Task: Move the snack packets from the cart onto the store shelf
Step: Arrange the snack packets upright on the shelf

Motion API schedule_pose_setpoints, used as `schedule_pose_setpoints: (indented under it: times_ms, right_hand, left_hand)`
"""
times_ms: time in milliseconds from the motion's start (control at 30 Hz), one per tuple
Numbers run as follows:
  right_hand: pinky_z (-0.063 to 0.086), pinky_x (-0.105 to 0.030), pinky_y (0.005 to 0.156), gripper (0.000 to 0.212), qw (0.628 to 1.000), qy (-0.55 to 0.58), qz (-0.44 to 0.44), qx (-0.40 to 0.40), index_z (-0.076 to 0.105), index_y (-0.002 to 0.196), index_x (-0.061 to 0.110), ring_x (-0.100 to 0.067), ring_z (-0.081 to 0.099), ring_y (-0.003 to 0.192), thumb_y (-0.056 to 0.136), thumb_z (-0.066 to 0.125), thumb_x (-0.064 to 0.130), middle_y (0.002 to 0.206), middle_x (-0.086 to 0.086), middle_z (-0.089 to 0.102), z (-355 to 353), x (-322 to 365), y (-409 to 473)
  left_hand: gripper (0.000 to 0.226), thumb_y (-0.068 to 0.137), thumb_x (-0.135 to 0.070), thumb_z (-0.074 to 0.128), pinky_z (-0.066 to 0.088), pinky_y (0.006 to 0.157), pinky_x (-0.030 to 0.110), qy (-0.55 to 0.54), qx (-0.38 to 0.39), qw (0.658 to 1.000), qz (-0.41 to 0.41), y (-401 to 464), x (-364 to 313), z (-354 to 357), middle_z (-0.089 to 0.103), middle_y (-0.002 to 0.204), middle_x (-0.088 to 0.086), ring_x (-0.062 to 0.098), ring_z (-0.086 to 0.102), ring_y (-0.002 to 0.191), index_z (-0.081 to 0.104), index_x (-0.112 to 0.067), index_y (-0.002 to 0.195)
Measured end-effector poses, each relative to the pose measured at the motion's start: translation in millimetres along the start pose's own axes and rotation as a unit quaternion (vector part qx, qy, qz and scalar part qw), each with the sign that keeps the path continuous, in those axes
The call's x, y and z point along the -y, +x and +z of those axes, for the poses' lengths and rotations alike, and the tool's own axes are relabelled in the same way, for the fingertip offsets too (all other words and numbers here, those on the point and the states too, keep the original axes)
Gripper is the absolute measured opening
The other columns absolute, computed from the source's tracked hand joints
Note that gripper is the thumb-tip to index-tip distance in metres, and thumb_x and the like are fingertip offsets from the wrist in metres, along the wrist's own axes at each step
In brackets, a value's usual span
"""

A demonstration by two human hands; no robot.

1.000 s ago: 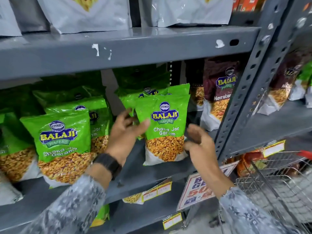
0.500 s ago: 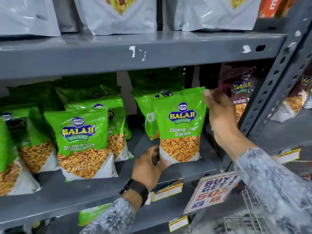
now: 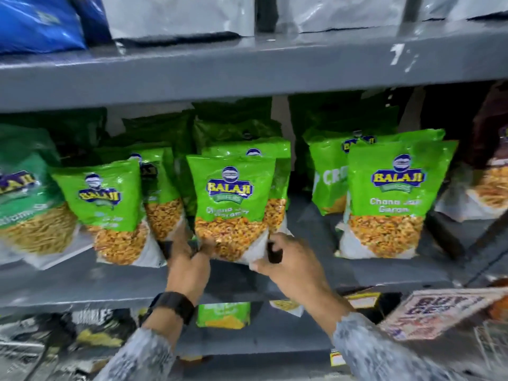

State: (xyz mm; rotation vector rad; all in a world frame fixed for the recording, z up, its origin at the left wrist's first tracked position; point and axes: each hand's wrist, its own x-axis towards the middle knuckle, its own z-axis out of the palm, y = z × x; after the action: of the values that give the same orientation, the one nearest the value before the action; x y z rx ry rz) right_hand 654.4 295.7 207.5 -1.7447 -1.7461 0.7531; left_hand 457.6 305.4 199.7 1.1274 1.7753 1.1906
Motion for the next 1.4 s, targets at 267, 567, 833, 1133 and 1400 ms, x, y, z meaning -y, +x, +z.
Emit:
schedule_pose_setpoints:
  times_ms: [267,567,833,1133,1400]
  right_hand:
    - [0.048,-0.044,0.058,0.031,0.992,-0.005,0.037,-0.119,0.054,0.073,0.018,-0.030,0.064,0.068,0.081,0.078,0.036,0.064,-0.002,0.066,1,-25,6]
    - [0.057,-0.044,0.074,0.029,0.992,-0.018,0.033,-0.124,0.064,0.095,0.023,-0.028,0.068,0.088,0.084,0.072,0.049,0.086,0.004,0.076,7,-32,1]
    - [0.047,-0.005,0.073,0.049,0.972,0.172,0.036,-0.158,0.067,0.097,0.040,-0.004,0.065,0.088,0.079,0.071,-0.006,0.093,0.014,0.070,-25,-4,2]
    - [0.042,-0.016,0.072,0.018,0.930,0.339,-0.061,-0.131,0.069,0.090,-0.005,-0.005,0.054,0.074,0.095,0.069,0.013,0.088,-0.012,0.062,-98,73,81]
    - [0.049,-0.033,0.086,0.012,0.874,0.260,-0.097,-0.398,0.061,0.098,0.039,-0.010,0.062,0.088,0.092,0.070,0.034,0.096,0.003,0.067,-61,73,13]
  left_hand:
    - [0.059,0.076,-0.053,0.075,0.055,0.094,0.046,0.008,0.112,0.992,0.064,-8,-5,5,0.071,0.098,-0.005,0.022,0.067,0.098,0.059,-0.021,0.124]
    - [0.002,0.091,-0.017,0.070,0.056,0.099,0.027,-0.207,0.076,0.968,0.116,33,-127,-5,0.076,0.087,-0.006,0.004,0.069,0.083,0.069,-0.018,0.090]
    - [0.059,0.079,-0.023,0.079,0.051,0.089,0.024,-0.203,0.120,0.969,0.074,17,-87,-15,0.070,0.120,0.000,0.007,0.067,0.102,0.052,-0.021,0.131]
    - [0.071,0.063,-0.047,0.085,0.056,0.090,0.037,0.040,0.134,0.988,0.062,-3,7,-1,0.074,0.110,-0.009,0.013,0.070,0.105,0.055,-0.031,0.125]
    - [0.052,0.076,-0.035,0.083,0.054,0.083,0.018,0.004,0.069,0.985,0.157,-23,-15,-57,0.072,0.098,-0.025,-0.007,0.068,0.095,0.055,-0.053,0.116]
